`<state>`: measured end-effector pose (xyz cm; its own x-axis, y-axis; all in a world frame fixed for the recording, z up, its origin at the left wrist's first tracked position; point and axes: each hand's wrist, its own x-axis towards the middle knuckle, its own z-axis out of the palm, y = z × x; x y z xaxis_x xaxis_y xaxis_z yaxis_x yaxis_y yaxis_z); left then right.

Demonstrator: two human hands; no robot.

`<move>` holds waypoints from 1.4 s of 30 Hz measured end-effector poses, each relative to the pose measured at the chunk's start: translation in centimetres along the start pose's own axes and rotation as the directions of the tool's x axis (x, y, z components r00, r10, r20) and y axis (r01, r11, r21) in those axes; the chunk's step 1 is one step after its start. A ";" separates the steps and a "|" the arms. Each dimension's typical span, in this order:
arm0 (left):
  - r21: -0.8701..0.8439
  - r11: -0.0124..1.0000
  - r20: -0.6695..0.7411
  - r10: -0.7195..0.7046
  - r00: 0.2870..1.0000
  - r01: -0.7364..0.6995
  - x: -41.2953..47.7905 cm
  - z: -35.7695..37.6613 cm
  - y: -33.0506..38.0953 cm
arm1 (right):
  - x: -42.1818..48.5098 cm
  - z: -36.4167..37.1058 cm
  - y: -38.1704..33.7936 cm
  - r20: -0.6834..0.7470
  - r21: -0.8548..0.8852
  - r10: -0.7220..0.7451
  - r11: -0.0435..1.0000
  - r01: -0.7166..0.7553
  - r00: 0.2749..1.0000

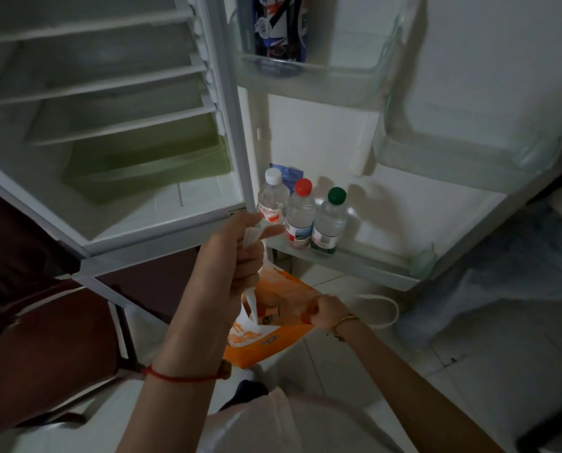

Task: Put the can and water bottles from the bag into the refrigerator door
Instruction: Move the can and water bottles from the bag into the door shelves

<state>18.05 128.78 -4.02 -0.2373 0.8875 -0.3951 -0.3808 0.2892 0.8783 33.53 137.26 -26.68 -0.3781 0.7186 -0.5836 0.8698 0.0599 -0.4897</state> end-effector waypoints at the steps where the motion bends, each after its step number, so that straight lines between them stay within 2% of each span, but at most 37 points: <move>1: -0.004 1.000 -0.002 0.003 1.000 -0.003 -0.1 0.0 0.0 | 0.1 0.1 0.0 0.026 -0.012 0.011 1.000 -0.010 1.000; 5: -0.019 1.000 -0.011 -0.008 1.000 0.008 -0.4 -0.1 -0.3 | 0.3 0.2 0.2 0.148 -0.068 0.054 0.997 -0.044 0.987; 9: -0.025 1.000 -0.036 -0.001 0.999 0.000 -0.4 -0.8 -0.4 | 0.5 0.8 0.5 0.167 -0.087 0.046 0.996 -0.031 0.985; 13: -0.060 0.998 -0.069 -0.002 0.998 -0.002 -0.4 -1.8 -0.1 | 0.7 0.9 0.0 0.032 -0.074 -0.044 0.996 0.046 0.999; 17: -0.082 0.997 -0.048 -0.010 0.999 0.006 -0.4 -2.8 0.3 | 0.2 -0.2 -1.7 -0.133 -0.190 -0.118 0.977 0.092 0.984; 20: -0.091 0.995 -0.023 -0.030 0.999 0.028 -0.2 -3.2 0.6 | -0.8 -1.5 -3.0 -0.215 -0.215 -0.169 0.969 0.122 0.962; 25: -0.083 0.993 0.047 -0.082 0.996 0.085 0.5 -2.8 0.6 | -3.5 -5.0 -5.3 -0.326 -0.022 -0.153 0.988 0.155 0.933; 28: -0.063 0.994 0.054 -0.081 0.995 0.084 1.1 -2.3 0.9 | -6.2 -8.1 -6.4 -0.504 0.063 -0.122 0.982 0.178 0.855; 31: -0.042 0.996 0.035 -0.075 0.997 0.077 2.1 -2.2 1.1 | -8.6 -11.6 -7.1 -0.690 0.052 -0.109 0.979 0.199 0.715; 35: -0.018 0.996 0.015 -0.085 0.996 0.085 3.4 -2.9 1.3 | -10.3 -15.1 -7.3 -0.806 0.080 -0.054 0.977 0.199 0.589; 39: -0.003 0.993 -0.021 -0.122 0.992 0.122 4.3 -4.3 1.1 | -10.9 -16.7 -6.8 -0.890 0.008 -0.070 0.986 0.168 0.451; 42: -0.020 0.989 -0.052 -0.145 0.988 0.144 4.9 -5.2 1.0 | -10.0 -16.6 -6.2 -0.921 -0.013 -0.058 0.993 0.120 0.385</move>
<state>11.88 131.53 -6.49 -0.2258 0.8162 -0.5317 -0.4291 0.4067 0.8065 37.13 141.22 -7.05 0.0952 0.9115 0.4001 0.8223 0.1545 -0.5477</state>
